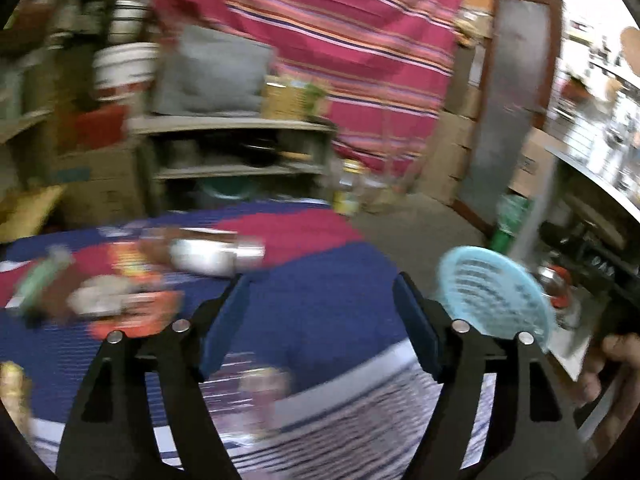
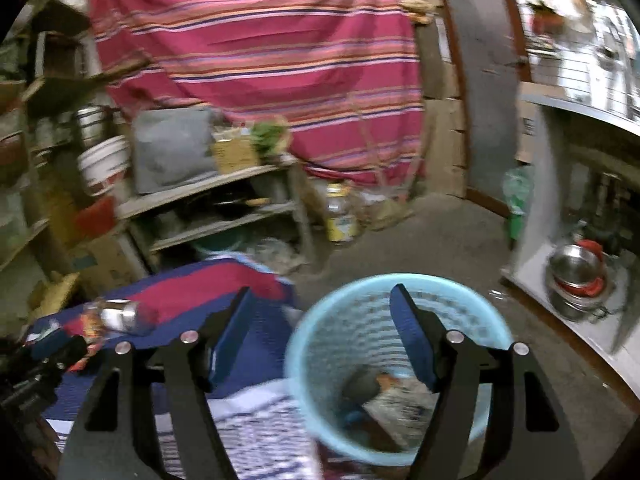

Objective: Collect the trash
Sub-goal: 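Grasp the grey cloth with the right tool while the left tool grasps the red snack wrapper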

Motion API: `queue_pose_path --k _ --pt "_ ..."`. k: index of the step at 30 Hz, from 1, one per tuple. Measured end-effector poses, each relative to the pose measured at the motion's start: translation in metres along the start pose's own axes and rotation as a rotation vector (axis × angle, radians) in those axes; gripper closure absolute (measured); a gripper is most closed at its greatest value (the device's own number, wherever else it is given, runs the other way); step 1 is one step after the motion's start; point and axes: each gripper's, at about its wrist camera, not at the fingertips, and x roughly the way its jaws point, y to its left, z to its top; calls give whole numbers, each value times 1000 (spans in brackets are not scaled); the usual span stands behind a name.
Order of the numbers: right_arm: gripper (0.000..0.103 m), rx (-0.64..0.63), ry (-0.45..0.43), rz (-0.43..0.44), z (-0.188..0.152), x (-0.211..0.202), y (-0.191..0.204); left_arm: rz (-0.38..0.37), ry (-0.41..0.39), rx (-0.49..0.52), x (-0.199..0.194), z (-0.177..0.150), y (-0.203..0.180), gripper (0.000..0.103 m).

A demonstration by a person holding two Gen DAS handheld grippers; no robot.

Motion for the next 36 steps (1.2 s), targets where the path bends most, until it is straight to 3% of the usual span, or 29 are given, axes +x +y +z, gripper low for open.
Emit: queue_pose_path --k 6,10,13,17,22,25,29,35,36 --pt "28 -63 53 221 -22 14 113 305 -50 -4 -59 -17 130 17" --pt "28 -134 138 304 -54 34 188 429 -55 -95 -62 -32 199 17" --pt "28 -225 230 356 -85 55 248 400 13 -186 -45 -40 236 17" --pt "28 -310 304 336 -112 79 294 409 44 -206 -32 -45 254 16" --pt "29 -315 312 298 -120 93 305 402 78 -176 -25 -53 255 16" --pt "29 -337 264 360 -113 87 312 409 86 -169 -24 -52 256 16" --pt "29 -439 283 424 -123 93 349 378 87 -215 -23 -48 263 16" --pt "29 -423 312 404 -131 118 375 391 101 -212 -23 -51 273 16" --pt "38 -416 335 406 -133 125 378 387 105 -219 -22 -53 276 16"
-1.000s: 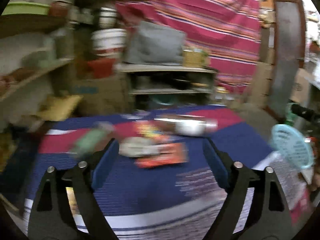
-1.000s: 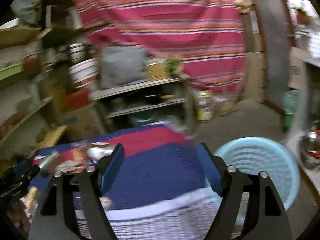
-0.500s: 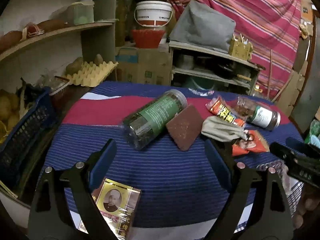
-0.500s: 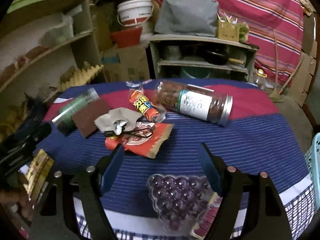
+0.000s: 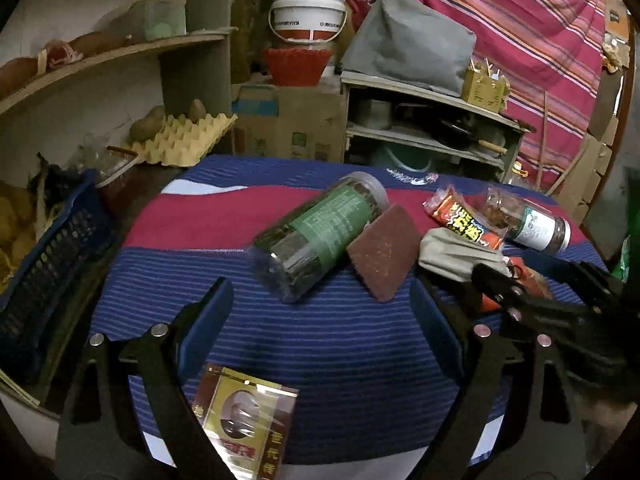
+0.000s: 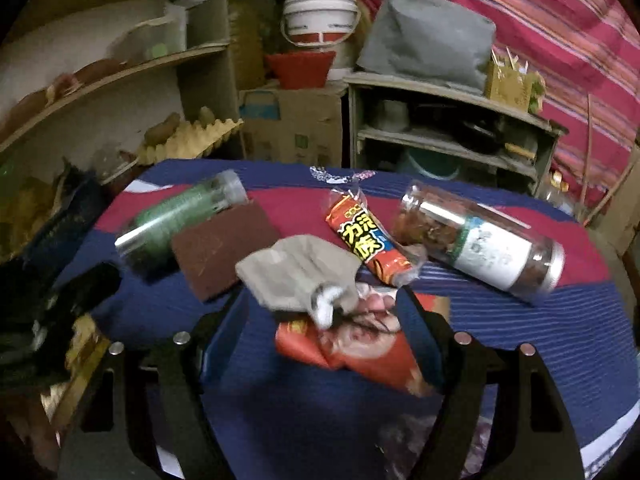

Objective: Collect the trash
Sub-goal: 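Grasp the grey cloth with the right tool while the left tool grasps the red snack wrapper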

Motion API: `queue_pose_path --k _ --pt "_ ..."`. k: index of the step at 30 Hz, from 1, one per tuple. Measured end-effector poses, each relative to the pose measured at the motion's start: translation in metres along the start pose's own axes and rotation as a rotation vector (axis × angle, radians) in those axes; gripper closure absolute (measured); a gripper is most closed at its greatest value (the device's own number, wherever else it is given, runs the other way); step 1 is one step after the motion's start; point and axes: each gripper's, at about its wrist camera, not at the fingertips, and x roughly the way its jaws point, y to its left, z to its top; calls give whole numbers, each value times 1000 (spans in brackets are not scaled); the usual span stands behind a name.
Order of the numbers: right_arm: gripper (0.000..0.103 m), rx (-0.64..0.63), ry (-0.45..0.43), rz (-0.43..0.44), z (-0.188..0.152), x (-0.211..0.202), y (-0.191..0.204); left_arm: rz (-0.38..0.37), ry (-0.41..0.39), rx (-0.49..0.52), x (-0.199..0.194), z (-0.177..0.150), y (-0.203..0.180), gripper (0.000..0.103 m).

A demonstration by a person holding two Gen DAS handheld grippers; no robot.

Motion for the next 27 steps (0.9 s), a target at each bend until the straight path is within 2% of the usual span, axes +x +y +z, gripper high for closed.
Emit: queue_pose_path --k 1,4,8,11,17,22,23,24,25,26,27 --pt "62 13 27 27 1 9 -1 0 3 -5 2 0 2 16" --pt "82 23 39 28 -2 14 -4 -14 16 -14 7 -2 3 16" --pt "85 71 -63 44 5 -22 -24 -48 30 -36 13 -4 0 16" --pt "85 70 -128 6 9 -54 -41 -95 42 -39 13 -6 -14 16" --pt "85 124 -152 -71 7 -77 -85 -194 89 -17 22 -12 -69 16" --pt "84 182 -150 -83 1 -86 -118 -208 100 31 35 -17 -110 18" --pt "84 189 -149 -84 0 -86 -121 -212 104 34 38 -18 -115 21" --pt "84 195 -148 -83 -1 -87 -124 -219 113 34 42 -19 -119 34" --pt "84 201 -148 -79 -2 -87 -127 -239 133 29 48 -21 -123 52" --pt "84 204 -148 -81 -3 -88 -129 -255 148 26 53 -22 -126 63" --pt "84 205 -146 -83 -4 -89 -131 -266 161 30 58 -24 -129 90"
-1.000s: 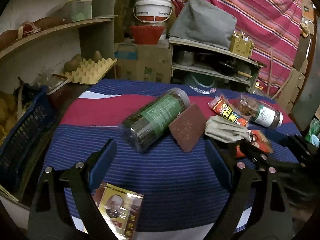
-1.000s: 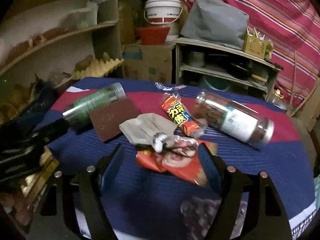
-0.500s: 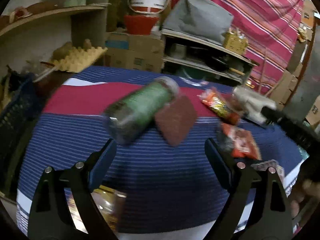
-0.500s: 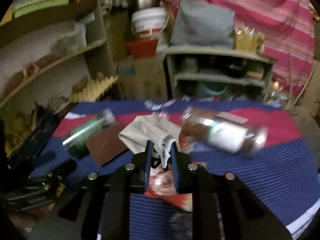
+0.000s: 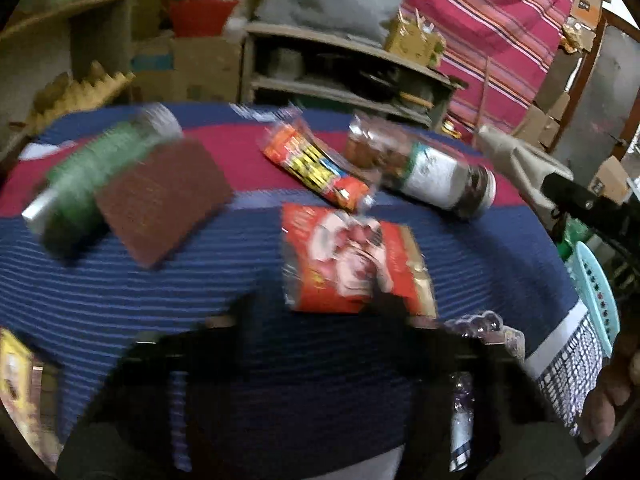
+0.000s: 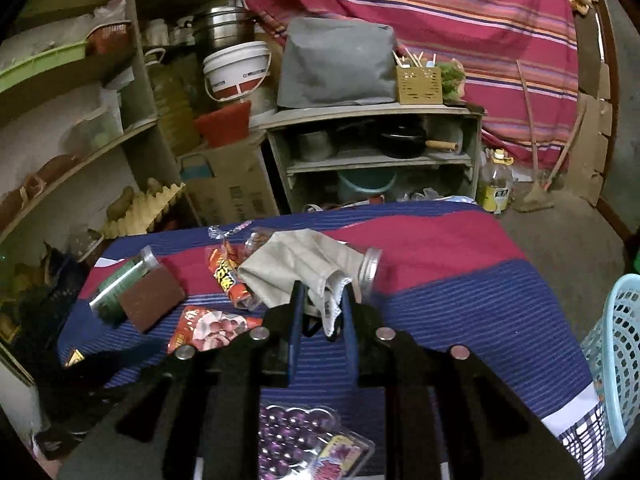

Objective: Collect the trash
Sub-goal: 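Grasp the grey cloth with the right tool while the left tool grasps the red snack wrapper, then carry the cloth and red wrapper over the blue basket and release both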

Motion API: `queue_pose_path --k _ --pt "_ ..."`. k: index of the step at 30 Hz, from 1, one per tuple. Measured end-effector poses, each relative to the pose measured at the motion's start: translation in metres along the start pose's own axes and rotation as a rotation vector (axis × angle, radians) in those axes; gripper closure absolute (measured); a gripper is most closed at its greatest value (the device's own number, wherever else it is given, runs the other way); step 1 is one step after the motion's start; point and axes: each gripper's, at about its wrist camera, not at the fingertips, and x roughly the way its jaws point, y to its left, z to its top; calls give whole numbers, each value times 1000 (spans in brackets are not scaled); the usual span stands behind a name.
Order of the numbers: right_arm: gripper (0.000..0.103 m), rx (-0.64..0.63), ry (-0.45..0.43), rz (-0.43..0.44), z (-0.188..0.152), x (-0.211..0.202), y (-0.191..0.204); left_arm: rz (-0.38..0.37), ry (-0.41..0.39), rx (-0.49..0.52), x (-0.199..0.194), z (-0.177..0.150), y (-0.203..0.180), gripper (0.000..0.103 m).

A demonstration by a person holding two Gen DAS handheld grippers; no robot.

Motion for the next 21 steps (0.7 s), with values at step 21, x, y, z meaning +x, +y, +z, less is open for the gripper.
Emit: queue_pose_path --k 21 --pt "84 95 -204 -403 -31 -169 -149 -154 -250 168 -112 33 -156 103"
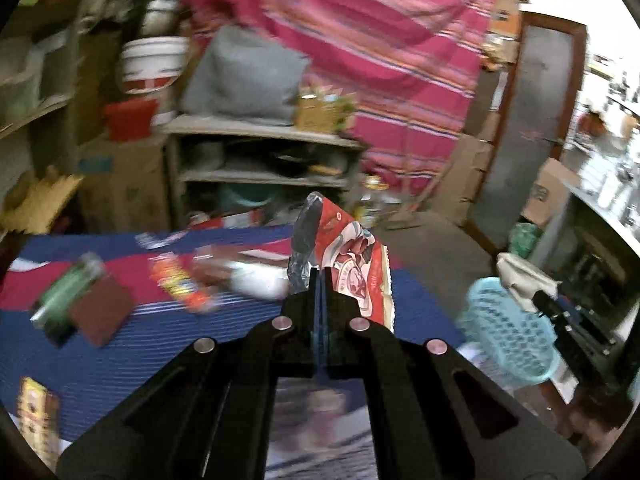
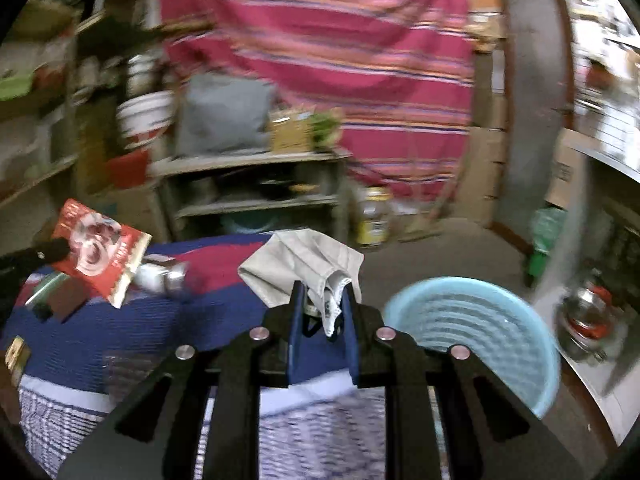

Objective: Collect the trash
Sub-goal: 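Carry the cloth and red wrapper over the blue basket and release both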

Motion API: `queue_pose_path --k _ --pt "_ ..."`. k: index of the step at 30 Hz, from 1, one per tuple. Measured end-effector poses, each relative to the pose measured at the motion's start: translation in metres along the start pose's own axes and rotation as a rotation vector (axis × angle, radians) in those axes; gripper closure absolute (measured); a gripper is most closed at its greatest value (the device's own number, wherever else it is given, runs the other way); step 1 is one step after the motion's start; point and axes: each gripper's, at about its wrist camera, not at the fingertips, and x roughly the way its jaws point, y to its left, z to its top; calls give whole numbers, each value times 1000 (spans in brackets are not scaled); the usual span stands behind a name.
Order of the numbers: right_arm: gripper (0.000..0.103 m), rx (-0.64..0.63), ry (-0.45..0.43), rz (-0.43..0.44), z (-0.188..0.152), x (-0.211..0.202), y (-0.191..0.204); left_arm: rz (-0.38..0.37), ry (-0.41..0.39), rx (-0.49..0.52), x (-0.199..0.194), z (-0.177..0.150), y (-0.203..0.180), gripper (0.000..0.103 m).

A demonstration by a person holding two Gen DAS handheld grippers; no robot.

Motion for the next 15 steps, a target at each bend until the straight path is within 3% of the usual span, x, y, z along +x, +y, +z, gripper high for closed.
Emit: queue_pose_path --k 4,7,11,15 --pt "84 24 -31 -101 9 -4 -71 -105 -7 77 17 -5 -86 103" --pt "84 79 -23 -162 8 -3 -119 -170 -1 113 33 -12 -130 103" --pt "84 154 2 -195 2 3 -157 -237 43 119 66 -28 -169 103" --pt "84 173 4 -199 -1 5 -169 -275 94 140 104 -39 -195 103"
